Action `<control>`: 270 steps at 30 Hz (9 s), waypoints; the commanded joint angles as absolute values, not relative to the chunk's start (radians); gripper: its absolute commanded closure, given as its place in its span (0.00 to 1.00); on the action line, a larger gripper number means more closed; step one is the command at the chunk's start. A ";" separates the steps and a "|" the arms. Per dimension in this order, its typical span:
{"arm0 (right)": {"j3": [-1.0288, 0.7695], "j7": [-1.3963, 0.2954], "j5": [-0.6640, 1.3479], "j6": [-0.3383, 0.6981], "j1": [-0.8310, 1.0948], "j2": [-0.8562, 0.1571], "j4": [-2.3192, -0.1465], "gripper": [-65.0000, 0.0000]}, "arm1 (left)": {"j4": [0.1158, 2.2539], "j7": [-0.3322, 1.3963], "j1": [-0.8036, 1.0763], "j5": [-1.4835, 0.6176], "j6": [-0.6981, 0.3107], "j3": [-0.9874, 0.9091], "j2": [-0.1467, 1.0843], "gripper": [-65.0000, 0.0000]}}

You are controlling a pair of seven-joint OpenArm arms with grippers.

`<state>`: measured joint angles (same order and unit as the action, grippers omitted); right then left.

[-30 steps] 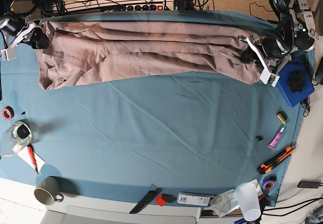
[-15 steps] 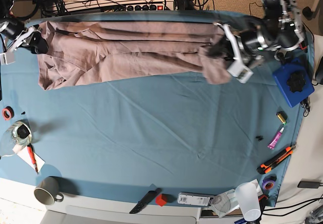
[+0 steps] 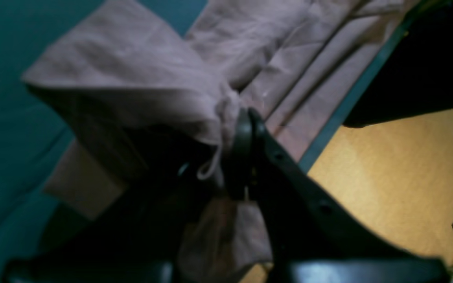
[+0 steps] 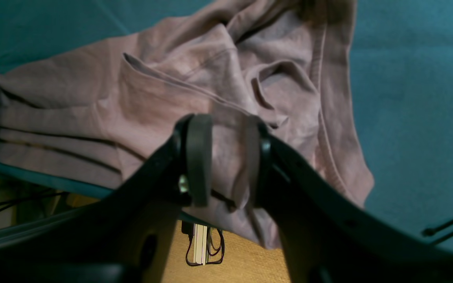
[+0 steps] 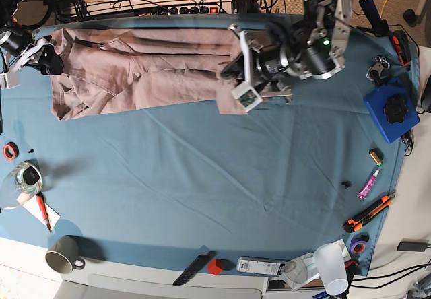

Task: Fold the T-shirt properly
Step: 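Grasp the shirt end with the left gripper and fold it toward the right gripper, then grasp the shirt end with the right gripper and lift it, then fold the held end over the stack with the right gripper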

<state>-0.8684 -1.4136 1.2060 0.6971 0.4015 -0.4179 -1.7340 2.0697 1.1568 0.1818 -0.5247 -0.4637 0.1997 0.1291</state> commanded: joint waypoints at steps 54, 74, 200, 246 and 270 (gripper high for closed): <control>-0.879 -1.396 1.219 0.698 0.399 -0.443 -1.748 0.75 | 1.998 1.098 0.219 -0.350 -0.340 0.134 0.036 1.00; -0.879 -1.396 1.219 0.698 0.398 -0.443 -1.748 0.75 | 1.959 1.031 0.217 -0.330 -0.322 0.454 -0.078 1.00; -0.629 -1.396 1.106 0.698 0.163 -0.424 -1.938 1.00 | 2.356 1.168 0.538 0.011 -0.084 0.252 0.086 1.00; -0.282 -1.396 1.088 0.698 0.200 -0.377 -2.001 0.71 | 2.356 1.138 0.582 0.210 0.012 0.252 0.083 1.00; -0.543 -1.396 1.073 0.698 0.110 -0.377 -2.000 0.89 | 2.356 1.161 0.587 0.332 0.131 0.253 0.083 1.00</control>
